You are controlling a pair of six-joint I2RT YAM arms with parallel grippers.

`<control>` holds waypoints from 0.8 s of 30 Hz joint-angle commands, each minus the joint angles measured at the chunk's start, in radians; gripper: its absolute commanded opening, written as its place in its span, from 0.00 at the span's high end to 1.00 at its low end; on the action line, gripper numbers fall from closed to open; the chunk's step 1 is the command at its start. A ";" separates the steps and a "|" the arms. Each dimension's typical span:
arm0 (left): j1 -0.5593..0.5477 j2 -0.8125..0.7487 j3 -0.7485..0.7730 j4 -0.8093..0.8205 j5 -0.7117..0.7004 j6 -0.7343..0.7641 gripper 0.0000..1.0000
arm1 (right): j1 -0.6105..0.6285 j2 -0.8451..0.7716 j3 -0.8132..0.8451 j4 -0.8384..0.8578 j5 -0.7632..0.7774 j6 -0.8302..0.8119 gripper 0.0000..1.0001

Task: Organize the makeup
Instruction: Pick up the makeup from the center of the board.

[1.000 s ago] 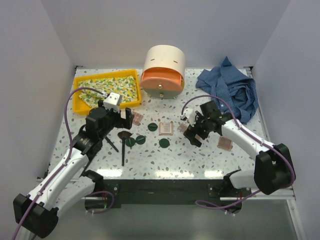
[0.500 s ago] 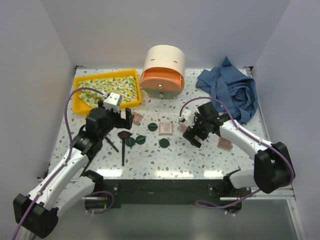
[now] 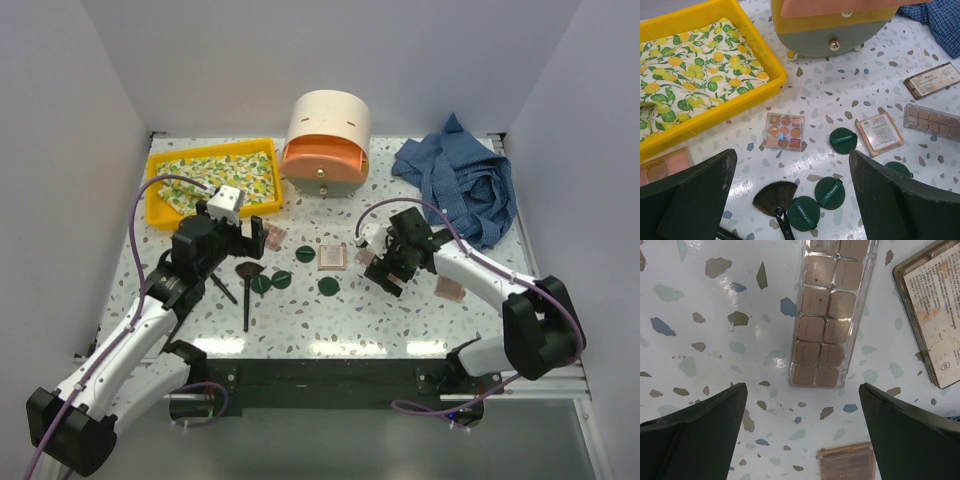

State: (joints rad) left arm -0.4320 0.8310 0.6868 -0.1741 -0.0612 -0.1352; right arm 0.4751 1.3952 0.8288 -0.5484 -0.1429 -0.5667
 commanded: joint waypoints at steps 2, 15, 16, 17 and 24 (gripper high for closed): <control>0.006 -0.012 -0.007 0.021 -0.015 0.023 0.00 | 0.022 0.065 0.024 0.082 0.068 0.039 0.01; 0.006 -0.012 -0.007 0.018 -0.023 0.026 0.00 | 0.022 0.226 0.115 0.134 0.089 0.094 0.03; 0.006 -0.012 -0.007 0.018 -0.023 0.026 0.00 | 0.023 0.232 0.121 0.134 0.074 0.096 0.03; 0.006 -0.012 -0.009 0.018 -0.023 0.028 0.00 | 0.022 0.240 0.124 0.130 0.065 0.097 0.03; 0.006 -0.012 -0.007 0.018 -0.025 0.029 0.00 | 0.022 0.310 0.164 0.099 0.023 0.114 0.17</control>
State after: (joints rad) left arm -0.4320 0.8310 0.6800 -0.1780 -0.0692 -0.1337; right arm 0.4927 1.6650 0.9630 -0.4545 -0.0971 -0.4747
